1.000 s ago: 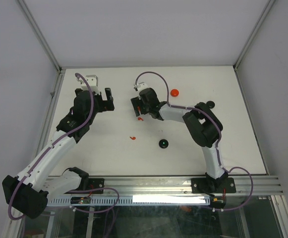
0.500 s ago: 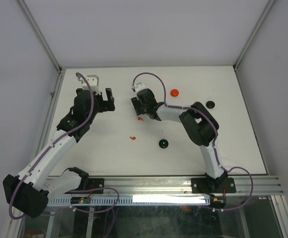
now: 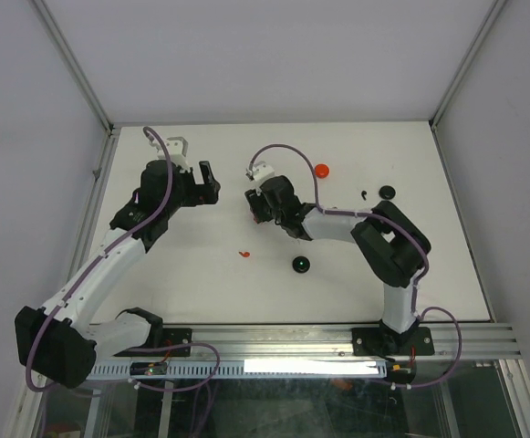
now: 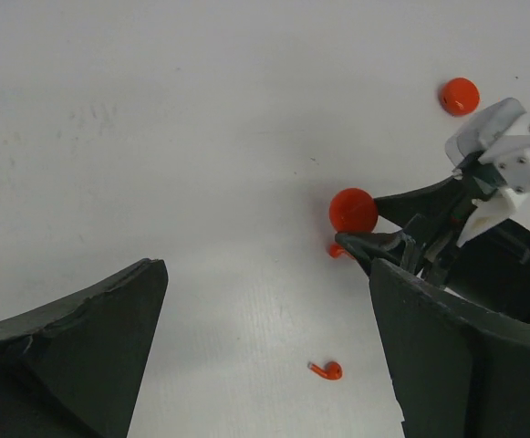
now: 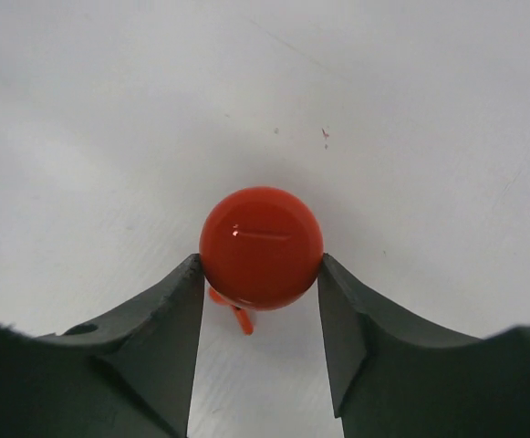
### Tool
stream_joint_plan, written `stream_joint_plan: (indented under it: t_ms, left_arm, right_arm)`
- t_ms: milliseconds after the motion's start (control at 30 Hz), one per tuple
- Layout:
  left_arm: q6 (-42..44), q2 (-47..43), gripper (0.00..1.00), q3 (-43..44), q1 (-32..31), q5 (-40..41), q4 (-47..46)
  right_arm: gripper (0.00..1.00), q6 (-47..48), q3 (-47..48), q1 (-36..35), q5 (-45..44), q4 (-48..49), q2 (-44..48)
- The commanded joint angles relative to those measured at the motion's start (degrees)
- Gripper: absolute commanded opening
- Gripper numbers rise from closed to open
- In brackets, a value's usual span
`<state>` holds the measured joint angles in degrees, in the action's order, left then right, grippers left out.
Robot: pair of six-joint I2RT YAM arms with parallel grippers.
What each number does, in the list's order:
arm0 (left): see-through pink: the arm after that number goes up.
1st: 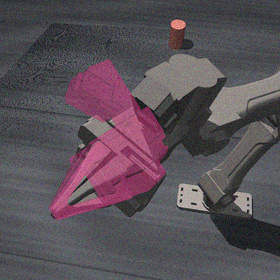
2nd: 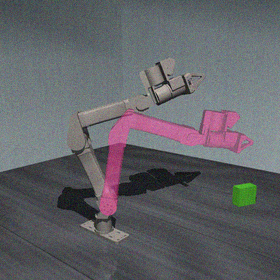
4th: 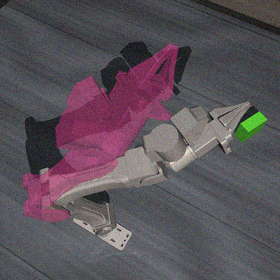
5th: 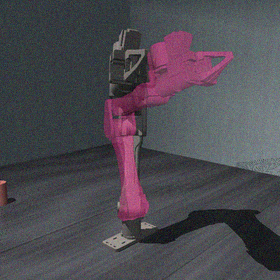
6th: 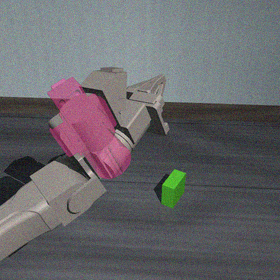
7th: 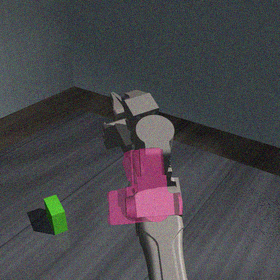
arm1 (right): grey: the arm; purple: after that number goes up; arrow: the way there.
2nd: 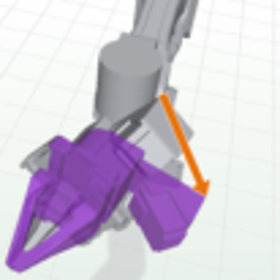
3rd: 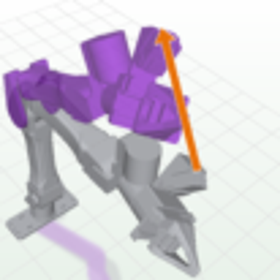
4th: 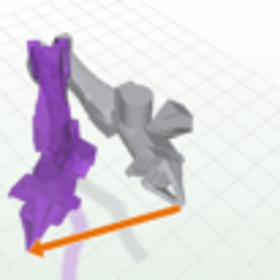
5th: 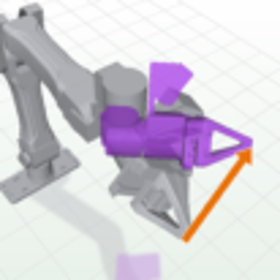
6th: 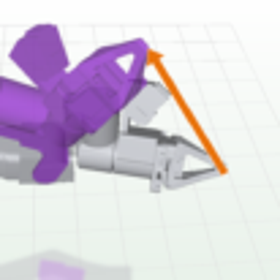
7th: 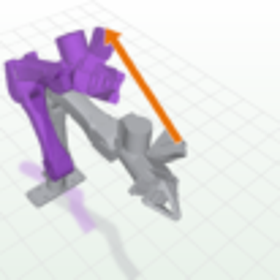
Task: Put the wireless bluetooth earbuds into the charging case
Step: Pick up the charging case at the center of the board.
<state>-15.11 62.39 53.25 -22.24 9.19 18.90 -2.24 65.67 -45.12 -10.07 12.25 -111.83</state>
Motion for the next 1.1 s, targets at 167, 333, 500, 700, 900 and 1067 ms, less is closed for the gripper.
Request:
stream_joint_plan:
  t_ms: [167,333,500,700,900,1067]
  left_arm:
    - [-9.74,4.08,0.92,3.64,0.71,-14.77,-1.8]
    - [-13.01,4.06,0.86,2.4,0.7,-21.22,-4.71]
    - [-16.09,4.09,0.78,1.31,0.67,-30.58,-8.8]
    - [-18.05,5.71,0.68,0.18,0.63,-36.46,-11.24]
    - [-19.1,7.56,0.59,0.36,0.7,-40.48,-13.04]
    - [-20.55,9.28,0.46,-0.32,0.66,-44.79,-16.14]
  right_arm:
    - [0.41,2.39,-12.31,-3.78,1.06,17.56,18.99]
    - [0.4,5.46,-16.88,-5.66,4.64,20.52,25.69]
    - [0.4,6.36,-19.03,-7.17,4.73,21.23,29.99]
    - [0.4,5.9,-21.14,-7.93,5.44,22.9,33.29]
    - [0.4,5.64,-22.21,-8.13,6.23,24.33,34.72]
    - [0.4,5.66,-22.82,-8.23,6.26,25.19,35.35]
